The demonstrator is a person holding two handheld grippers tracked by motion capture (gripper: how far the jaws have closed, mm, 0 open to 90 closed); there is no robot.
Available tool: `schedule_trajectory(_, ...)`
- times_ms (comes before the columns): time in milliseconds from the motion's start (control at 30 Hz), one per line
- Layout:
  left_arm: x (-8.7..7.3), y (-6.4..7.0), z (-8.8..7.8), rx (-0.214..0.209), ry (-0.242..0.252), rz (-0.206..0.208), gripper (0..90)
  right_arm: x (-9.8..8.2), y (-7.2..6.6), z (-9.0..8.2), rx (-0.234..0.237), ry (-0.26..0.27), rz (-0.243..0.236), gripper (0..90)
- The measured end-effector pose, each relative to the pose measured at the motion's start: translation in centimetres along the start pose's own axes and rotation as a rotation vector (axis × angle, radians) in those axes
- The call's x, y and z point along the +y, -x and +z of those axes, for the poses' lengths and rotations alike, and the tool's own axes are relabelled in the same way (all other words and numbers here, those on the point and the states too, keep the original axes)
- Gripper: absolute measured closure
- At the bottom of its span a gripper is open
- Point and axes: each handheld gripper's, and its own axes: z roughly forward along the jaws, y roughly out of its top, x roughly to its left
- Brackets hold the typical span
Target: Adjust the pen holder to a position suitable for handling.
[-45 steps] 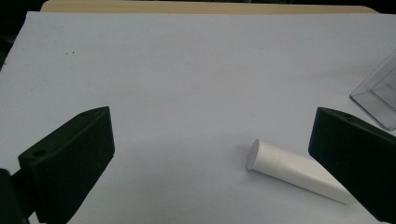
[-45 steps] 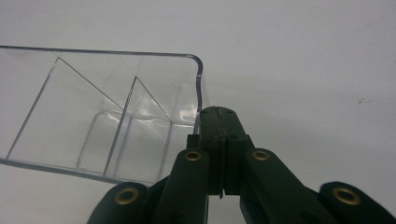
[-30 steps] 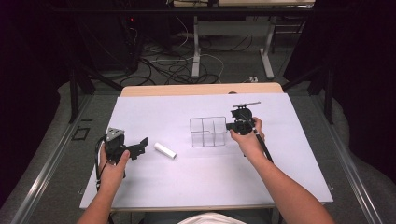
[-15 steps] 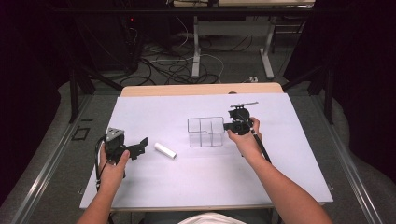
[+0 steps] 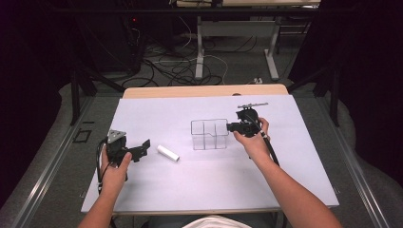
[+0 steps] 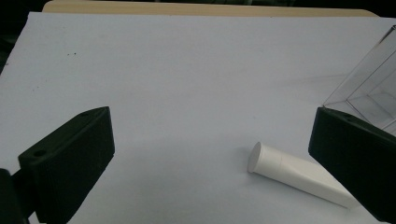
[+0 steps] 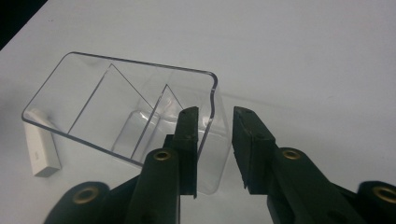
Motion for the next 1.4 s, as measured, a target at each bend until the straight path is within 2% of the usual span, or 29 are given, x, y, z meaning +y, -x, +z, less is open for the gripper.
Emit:
schedule_trajectory(367, 0.0, -0.3, -0.1, 0.007, 0.002, -0.012, 0.2, -0.1, -1.2, -0.8, 0.041, 0.044, -0.108, 59.5)
schedule_trajectory(567, 0.0, -0.3, -0.3, 0.006, 0.007, -0.010, 0.1, -0.5, -2.1, -1.1, 0.061, 0.066, -0.145, 52.8)
schedule_trajectory(700, 0.0, -0.3, -0.3, 0.005, 0.008, -0.011, 0.1, -0.7, -2.8, -1.0, 0.105, 0.077, -0.192, 46.2)
schedule_trajectory(733, 0.0, -0.3, -0.3, 0.005, 0.008, -0.009, 0.1, -0.8, -3.0, -0.9, 0.117, 0.084, -0.217, 44.7)
schedule_trajectory(867, 0.1, -0.3, -0.3, 0.007, 0.011, -0.007, 0.1, -0.9, -3.8, -0.8, 0.139, 0.065, -0.256, 39.2)
schedule_trajectory(967, 0.1, -0.3, -0.2, 0.008, 0.008, -0.002, 0.1, -1.0, -4.5, -0.6, 0.171, 0.093, -0.286, 32.8)
schedule_trajectory(1000, 0.1, -0.3, -0.2, 0.007, 0.008, 0.000, 0.1, -1.0, -4.7, -0.6, 0.177, 0.101, -0.293, 32.8)
schedule_trajectory(1067, 0.1, -0.3, -0.2, 0.007, 0.007, 0.001, 0.1, -0.9, -5.1, -0.5, 0.172, 0.099, -0.341, 32.1)
schedule_trajectory(1167, 0.1, -0.3, -0.2, 0.005, 0.010, 0.000, 0.2, -0.9, -5.8, -0.3, 0.191, 0.102, -0.369, 30.8)
schedule_trajectory(1333, 0.1, -0.2, -0.2, 0.004, 0.008, 0.007, 0.1, -1.0, -6.8, 0.3, 0.194, 0.069, -0.437, 28.6)
schedule_trajectory(1367, 0.1, -0.2, -0.3, 0.004, 0.008, 0.007, 0.1, -1.1, -6.9, 0.6, 0.194, 0.090, -0.447, 28.6)
schedule_trajectory(1400, 0.1, -0.2, -0.2, 0.004, 0.011, 0.005, 0.1, -1.2, -7.1, 0.7, 0.195, 0.075, -0.447, 28.6)
